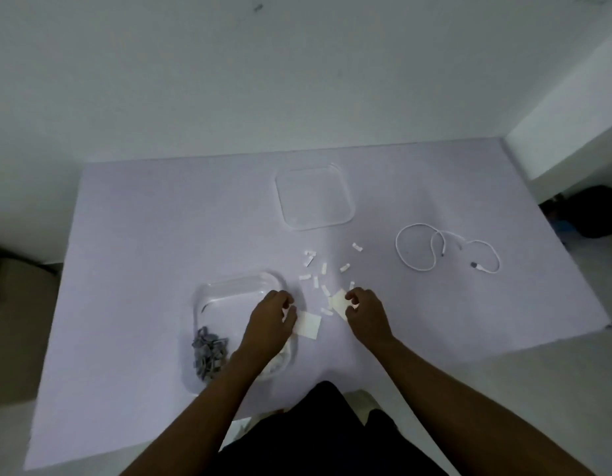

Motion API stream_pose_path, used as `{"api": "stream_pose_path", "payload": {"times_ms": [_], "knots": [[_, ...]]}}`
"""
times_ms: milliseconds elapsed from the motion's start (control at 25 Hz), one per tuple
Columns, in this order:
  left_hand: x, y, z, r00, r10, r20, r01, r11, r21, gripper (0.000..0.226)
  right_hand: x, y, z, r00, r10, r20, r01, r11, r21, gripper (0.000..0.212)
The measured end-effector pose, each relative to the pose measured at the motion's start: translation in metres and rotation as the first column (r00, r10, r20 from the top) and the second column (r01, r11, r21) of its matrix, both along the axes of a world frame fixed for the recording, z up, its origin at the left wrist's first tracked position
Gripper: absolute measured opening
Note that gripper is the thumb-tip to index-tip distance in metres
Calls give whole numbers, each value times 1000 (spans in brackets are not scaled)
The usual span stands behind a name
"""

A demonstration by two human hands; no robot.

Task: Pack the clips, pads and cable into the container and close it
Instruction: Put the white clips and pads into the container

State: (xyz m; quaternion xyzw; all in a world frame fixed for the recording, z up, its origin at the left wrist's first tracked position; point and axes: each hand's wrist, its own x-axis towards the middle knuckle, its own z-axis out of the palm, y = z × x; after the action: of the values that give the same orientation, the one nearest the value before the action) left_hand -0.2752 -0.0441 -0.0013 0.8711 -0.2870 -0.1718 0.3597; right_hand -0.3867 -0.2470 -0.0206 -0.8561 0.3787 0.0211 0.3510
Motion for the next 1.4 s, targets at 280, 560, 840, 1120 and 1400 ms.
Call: {"api": "stream_pose_path", "payload": {"times_ms": [280,560,840,1120,1400], "knots": [[-22,-95,-37,968,-224,-111,245,940,238,40,-3,-43,-32,981,86,-177,-77,996,55,44],[-33,-115,-75,990,-137,-36,141,943,302,36,-11,-66,-59,954,278,-113,-272,960,71,20],[-41,-128,-81,997,32,-76,-5,942,337,20,-4,-91,-53,994,105,-8,-99,957,274,11],[-31,-130,-74,979,115,-170,-48,934,353,22,9,-112,-34,934,-355,-47,246,538,806,9],[2,-124,-44,725,24,-688,-1,999,34,11,33,-124,-22,855,-507,-110,130,4,992,20]]}}
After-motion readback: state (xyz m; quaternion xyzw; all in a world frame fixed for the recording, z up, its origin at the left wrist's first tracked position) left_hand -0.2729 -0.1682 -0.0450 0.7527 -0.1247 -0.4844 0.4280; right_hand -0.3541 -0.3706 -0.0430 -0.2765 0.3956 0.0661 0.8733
